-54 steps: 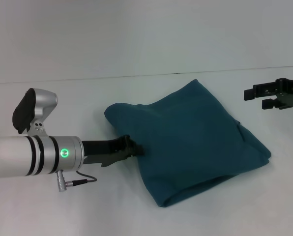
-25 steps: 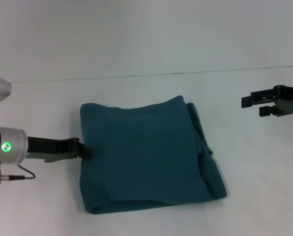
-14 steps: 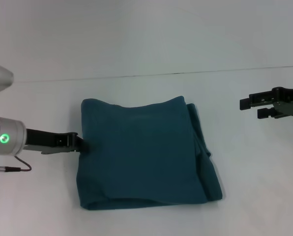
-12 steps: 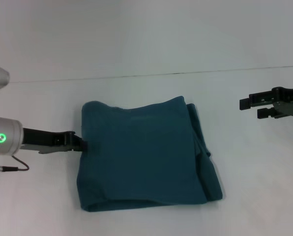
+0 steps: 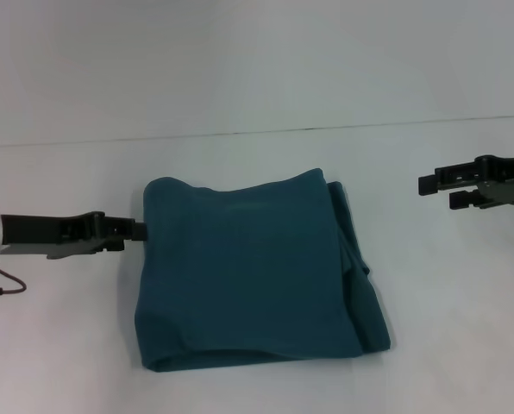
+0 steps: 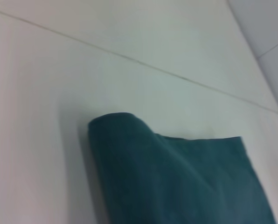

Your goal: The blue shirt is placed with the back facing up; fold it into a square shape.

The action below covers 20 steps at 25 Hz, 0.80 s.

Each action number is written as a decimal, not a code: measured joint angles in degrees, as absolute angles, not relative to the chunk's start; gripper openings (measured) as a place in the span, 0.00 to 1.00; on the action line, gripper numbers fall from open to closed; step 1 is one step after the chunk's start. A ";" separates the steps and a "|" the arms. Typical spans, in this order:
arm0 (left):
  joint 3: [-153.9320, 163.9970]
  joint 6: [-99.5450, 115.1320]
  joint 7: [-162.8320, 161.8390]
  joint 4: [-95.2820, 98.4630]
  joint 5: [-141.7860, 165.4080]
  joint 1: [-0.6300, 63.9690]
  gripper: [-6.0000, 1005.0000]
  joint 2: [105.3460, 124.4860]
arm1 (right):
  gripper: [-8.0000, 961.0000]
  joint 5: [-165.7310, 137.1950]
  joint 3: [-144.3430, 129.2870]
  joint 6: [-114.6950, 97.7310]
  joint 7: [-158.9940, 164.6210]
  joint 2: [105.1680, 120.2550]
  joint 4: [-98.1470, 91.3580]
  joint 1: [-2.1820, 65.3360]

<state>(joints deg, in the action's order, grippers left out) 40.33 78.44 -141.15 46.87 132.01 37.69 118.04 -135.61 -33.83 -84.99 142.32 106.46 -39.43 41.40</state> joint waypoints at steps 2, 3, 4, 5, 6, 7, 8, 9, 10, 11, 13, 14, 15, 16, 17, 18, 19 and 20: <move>39.66 79.14 -141.15 46.97 131.70 37.62 0.41 118.04 | 0.89 -135.61 -33.85 -84.99 142.20 106.54 -39.39 41.40; 39.12 79.62 -141.15 46.99 131.54 37.60 0.45 118.04 | 0.90 -135.61 -33.86 -85.00 142.16 106.57 -39.37 41.40; 37.71 81.30 -140.96 47.01 130.48 37.46 0.49 118.04 | 0.90 -135.61 -33.86 -84.99 142.11 106.59 -39.38 41.40; 37.56 81.54 -140.91 47.01 130.26 37.43 0.54 118.04 | 0.90 -135.61 -33.86 -85.00 142.05 106.61 -39.37 41.40; 37.30 82.15 -140.52 47.02 129.44 37.29 0.58 118.03 | 0.90 -135.60 -33.86 -85.00 141.93 106.63 -39.37 41.40; 37.08 82.83 -139.85 47.01 128.50 37.12 0.65 118.02 | 0.90 -135.60 -33.86 -85.00 141.74 106.65 -39.37 41.40; 36.74 83.79 -138.56 46.97 127.39 36.84 0.73 118.00 | 0.90 -135.61 -33.85 -85.03 141.06 106.75 -39.37 41.40; 36.35 84.74 -137.04 46.94 126.23 36.53 0.81 117.99 | 0.90 -135.60 -33.84 -85.20 140.28 106.88 -39.37 41.40; 35.76 86.02 -134.45 46.89 124.67 36.01 0.81 118.02 | 0.91 -135.27 -33.45 -85.66 135.61 107.71 -39.40 41.35; 35.16 86.74 -132.39 46.84 123.30 35.61 0.81 118.14 | 0.91 -135.27 -33.45 -85.66 135.61 107.71 -39.40 41.35; 32.12 87.66 -125.12 46.09 118.54 33.53 0.81 118.97 | 0.91 -133.97 -33.01 -85.57 127.61 109.82 -39.81 40.65; 30.79 87.05 -123.12 45.27 116.62 32.85 0.81 119.35 | 0.91 -133.01 -32.86 -85.42 124.14 111.00 -40.08 40.09; 28.67 85.84 -119.90 43.40 113.33 31.79 0.81 119.79 | 0.91 -131.41 -32.67 -84.41 120.64 112.36 -40.57 39.43; 27.69 85.05 -118.46 42.13 111.46 31.45 0.81 119.86 | 0.91 -129.52 -32.59 -83.80 118.00 113.45 -40.79 38.92; 26.96 84.04 -117.02 40.43 109.79 31.25 0.81 119.79 | 0.92 -126.88 -32.52 -82.79 115.46 114.63 -41.02 38.30; 26.58 83.38 -116.30 39.12 108.79 31.22 0.81 119.71 | 0.92 -125.47 -32.56 -82.76 114.29 115.20 -40.90 38.03; 26.34 82.90 -115.92 38.13 108.25 31.32 0.81 119.53 | 0.92 -123.66 -32.58 -82.49 112.83 115.73 -40.74 37.79; 26.13 82.50 -115.78 37.47 108.00 31.44 0.81 119.47 | 0.92 -122.37 -32.59 -82.53 111.59 116.32 -40.45 37.56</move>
